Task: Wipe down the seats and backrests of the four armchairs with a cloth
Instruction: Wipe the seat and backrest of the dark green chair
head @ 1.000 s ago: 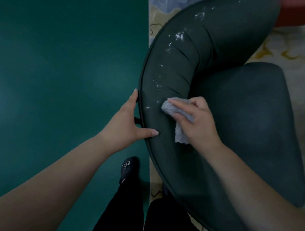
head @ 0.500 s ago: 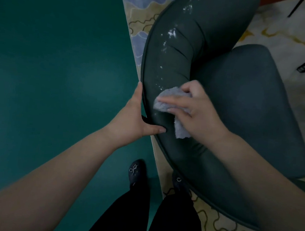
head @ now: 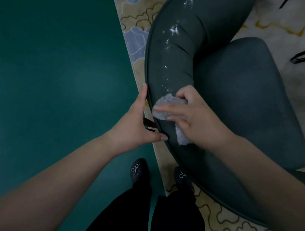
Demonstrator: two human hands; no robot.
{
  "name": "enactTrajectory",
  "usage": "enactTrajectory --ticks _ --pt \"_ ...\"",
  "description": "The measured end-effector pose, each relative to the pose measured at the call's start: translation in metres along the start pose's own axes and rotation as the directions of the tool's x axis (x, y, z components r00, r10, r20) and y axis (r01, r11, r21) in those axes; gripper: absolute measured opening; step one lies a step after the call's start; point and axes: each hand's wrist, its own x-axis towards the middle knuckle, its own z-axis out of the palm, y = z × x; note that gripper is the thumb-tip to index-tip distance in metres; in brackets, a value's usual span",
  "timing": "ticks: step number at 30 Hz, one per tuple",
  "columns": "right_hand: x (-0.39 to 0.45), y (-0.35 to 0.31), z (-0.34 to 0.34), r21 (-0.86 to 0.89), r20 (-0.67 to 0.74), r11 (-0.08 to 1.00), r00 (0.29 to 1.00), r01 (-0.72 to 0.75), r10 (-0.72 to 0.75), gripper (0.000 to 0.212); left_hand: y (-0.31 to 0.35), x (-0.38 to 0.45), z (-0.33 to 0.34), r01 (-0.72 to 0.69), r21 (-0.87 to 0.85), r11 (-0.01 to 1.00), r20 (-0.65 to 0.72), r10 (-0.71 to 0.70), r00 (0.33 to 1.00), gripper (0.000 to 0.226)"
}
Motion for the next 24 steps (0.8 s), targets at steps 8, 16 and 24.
enactTrajectory --ticks 8,16,24 --pt "0.020 -0.001 0.000 -0.064 0.017 0.998 1.000 -0.002 0.003 0.039 -0.001 0.001 -0.002 -0.010 0.057 0.998 -0.026 0.012 1.000 0.137" --pt "-0.007 0.005 0.002 0.021 0.001 0.987 0.987 -0.158 0.158 0.032 0.000 0.003 -0.008 -0.057 -0.029 0.998 0.059 0.059 0.997 0.135" --pt "0.005 -0.001 0.009 -0.076 -0.188 0.973 0.962 -0.216 0.198 0.042 -0.001 0.005 -0.013 -0.067 -0.057 0.996 0.083 0.071 0.994 0.134"
